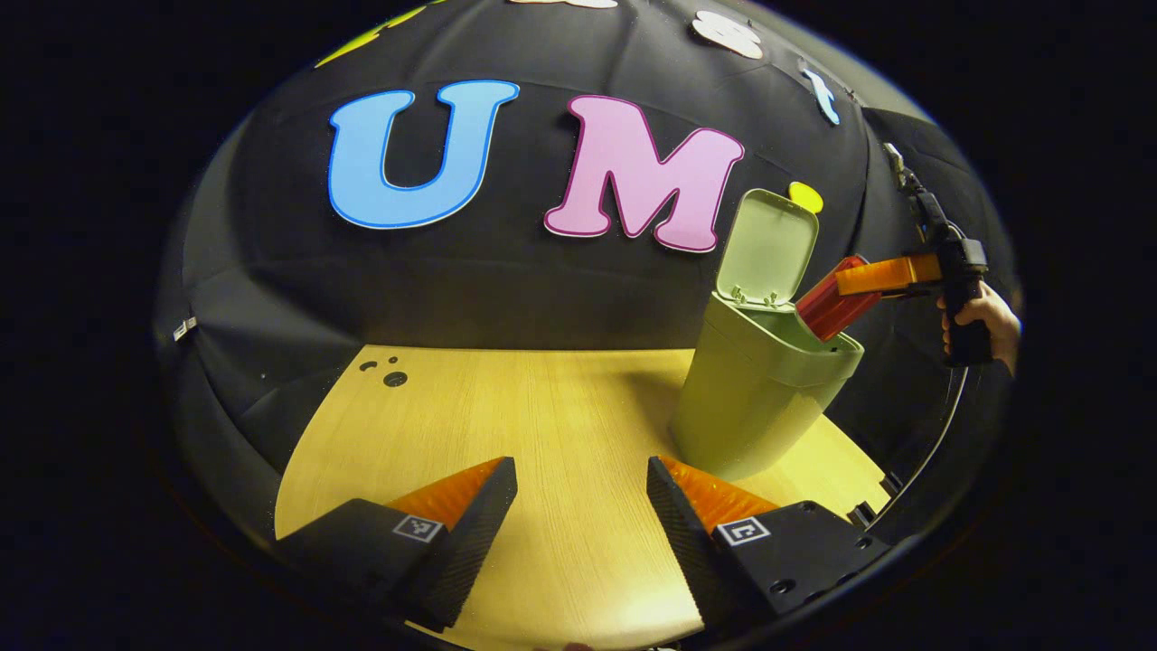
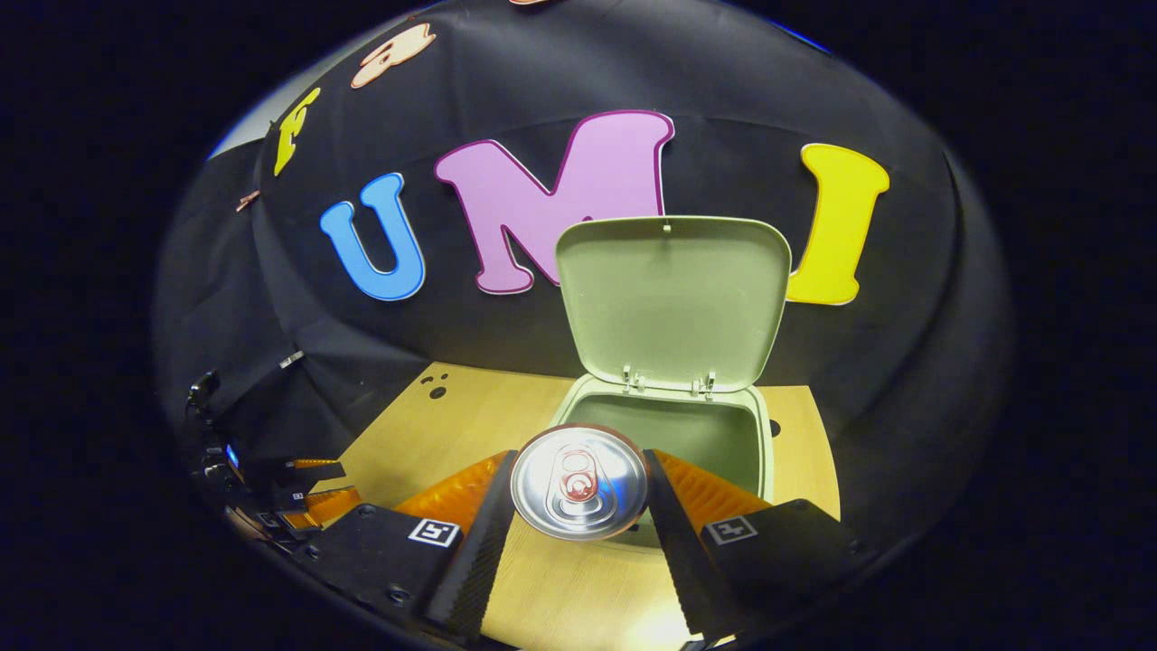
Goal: Press the lid of the desktop garbage bin to open it, pick up the crumpled paper on the desktop and throw it into the bin, then pick up the pop can on the desktop and drop it into the bin, and finally close the garbage bin lid.
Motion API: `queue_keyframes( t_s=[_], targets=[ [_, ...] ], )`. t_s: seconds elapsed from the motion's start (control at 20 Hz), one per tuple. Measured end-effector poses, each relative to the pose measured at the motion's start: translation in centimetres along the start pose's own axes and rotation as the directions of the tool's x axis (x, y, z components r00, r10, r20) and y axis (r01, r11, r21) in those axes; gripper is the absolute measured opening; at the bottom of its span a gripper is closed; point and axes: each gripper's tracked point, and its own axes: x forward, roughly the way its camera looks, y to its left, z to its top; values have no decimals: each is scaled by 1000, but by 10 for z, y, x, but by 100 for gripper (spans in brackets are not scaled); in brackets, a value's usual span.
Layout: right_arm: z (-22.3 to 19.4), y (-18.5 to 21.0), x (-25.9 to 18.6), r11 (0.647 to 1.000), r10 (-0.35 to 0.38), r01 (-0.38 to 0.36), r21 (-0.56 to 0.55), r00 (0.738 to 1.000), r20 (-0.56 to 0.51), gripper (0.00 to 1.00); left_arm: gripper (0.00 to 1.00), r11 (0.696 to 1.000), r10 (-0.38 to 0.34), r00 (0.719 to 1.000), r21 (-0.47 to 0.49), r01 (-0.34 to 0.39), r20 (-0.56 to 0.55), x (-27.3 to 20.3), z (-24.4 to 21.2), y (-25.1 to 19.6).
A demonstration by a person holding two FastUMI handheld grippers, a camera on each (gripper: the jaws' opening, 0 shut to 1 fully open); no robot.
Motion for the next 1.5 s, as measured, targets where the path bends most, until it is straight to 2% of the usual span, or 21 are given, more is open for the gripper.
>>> queue_keyframes(
  t_s=[0.45, 0.9, 1.3, 1.5],
  targets=[
    [-25, -20, 44, 999, -41, 40, -7, 994, -106, 83, 94, 999, 43, 999, -22, -43, -1, 0, -3, 20],
    [-52, -34, 61, 998, -56, 59, 10, 981, -187, 85, 94, 998, 59, 998, -8, -59, 4, 6, -1, 29],
    [-54, -37, 59, 998, -57, 62, 17, 981, -188, 88, 94, 998, 55, 998, 1, -55, 6, 10, 0, 30],
    [-41, -30, 49, 999, -30, 33, 23, 990, -137, 98, 94, 999, 53, 999, 7, -53, 8, 9, 1, 30]
  ],
)
